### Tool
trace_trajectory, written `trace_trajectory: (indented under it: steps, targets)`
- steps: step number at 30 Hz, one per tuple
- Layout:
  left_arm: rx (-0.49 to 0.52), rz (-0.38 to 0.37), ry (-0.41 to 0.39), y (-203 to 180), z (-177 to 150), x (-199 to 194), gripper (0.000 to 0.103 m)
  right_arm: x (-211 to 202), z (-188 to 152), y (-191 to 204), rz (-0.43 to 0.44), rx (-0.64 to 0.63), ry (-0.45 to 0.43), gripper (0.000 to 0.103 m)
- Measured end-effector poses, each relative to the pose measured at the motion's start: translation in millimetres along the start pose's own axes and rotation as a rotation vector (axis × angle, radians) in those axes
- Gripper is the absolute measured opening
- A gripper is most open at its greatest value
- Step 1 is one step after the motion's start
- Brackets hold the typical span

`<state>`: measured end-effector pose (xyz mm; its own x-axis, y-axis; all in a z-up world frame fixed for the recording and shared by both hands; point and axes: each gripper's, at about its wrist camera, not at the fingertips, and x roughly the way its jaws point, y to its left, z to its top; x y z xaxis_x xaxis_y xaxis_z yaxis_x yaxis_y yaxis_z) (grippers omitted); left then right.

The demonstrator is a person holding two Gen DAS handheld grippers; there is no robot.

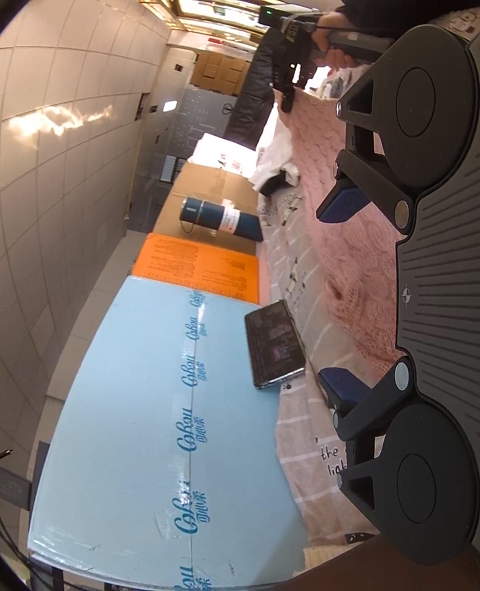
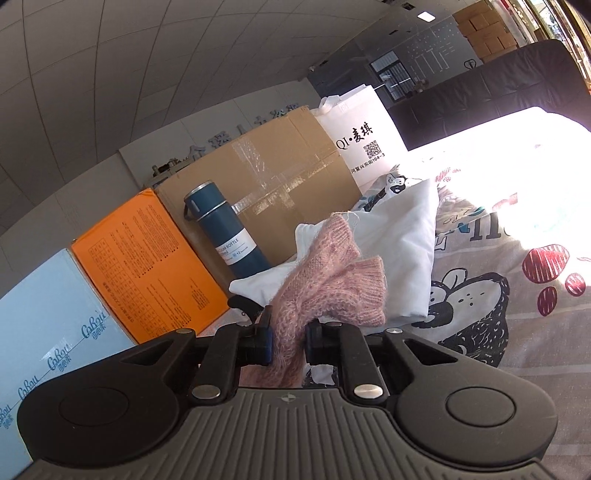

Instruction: Fold clothes

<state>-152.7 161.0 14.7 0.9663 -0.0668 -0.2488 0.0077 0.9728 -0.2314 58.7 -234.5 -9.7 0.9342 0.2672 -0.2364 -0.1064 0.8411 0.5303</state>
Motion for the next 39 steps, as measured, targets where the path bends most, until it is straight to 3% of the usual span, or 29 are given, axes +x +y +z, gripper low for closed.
trace_trajectory:
  steps: [4,9,12,15,18,24,26,28,30,34,39]
  targets:
    - [-0.014,0.035,-0.061,-17,-4,-5,0.093,2,-8,7,-0.010,-0.060,-0.013,0.014]
    - [-0.070,0.060,-0.085,-18,-11,-3,0.093,-15,-17,25,0.070,-0.171,-0.113,0.014]
    - [-0.098,0.058,-0.095,-14,-13,-3,0.093,-31,-26,49,0.133,-0.308,-0.160,0.016]
    - [-0.102,0.064,-0.092,-14,-14,-2,0.094,-41,-40,71,0.224,-0.436,-0.153,0.019]
    - [-0.104,0.063,-0.082,-13,-16,0,0.094,-45,-52,84,0.353,-0.538,-0.086,0.022]
    - [-0.111,0.067,-0.078,-12,-17,-1,0.095,-48,-77,106,0.461,-0.709,0.056,0.025]
    - [-0.113,0.067,-0.075,-12,-18,0,0.095,-48,-82,112,0.482,-0.750,0.110,0.035]
    - [-0.115,0.067,-0.073,-11,-18,0,0.095,-49,-87,118,0.499,-0.788,0.160,0.068]
    - [-0.117,0.068,-0.072,-11,-18,0,0.096,-52,-92,124,0.539,-0.798,0.178,0.077]
    - [-0.118,0.068,-0.073,-11,-18,0,0.096,-61,-93,129,0.671,-0.740,0.253,0.086]
    - [-0.120,0.071,-0.065,-10,-19,1,0.096,-49,-90,128,0.702,-0.572,0.433,0.087]
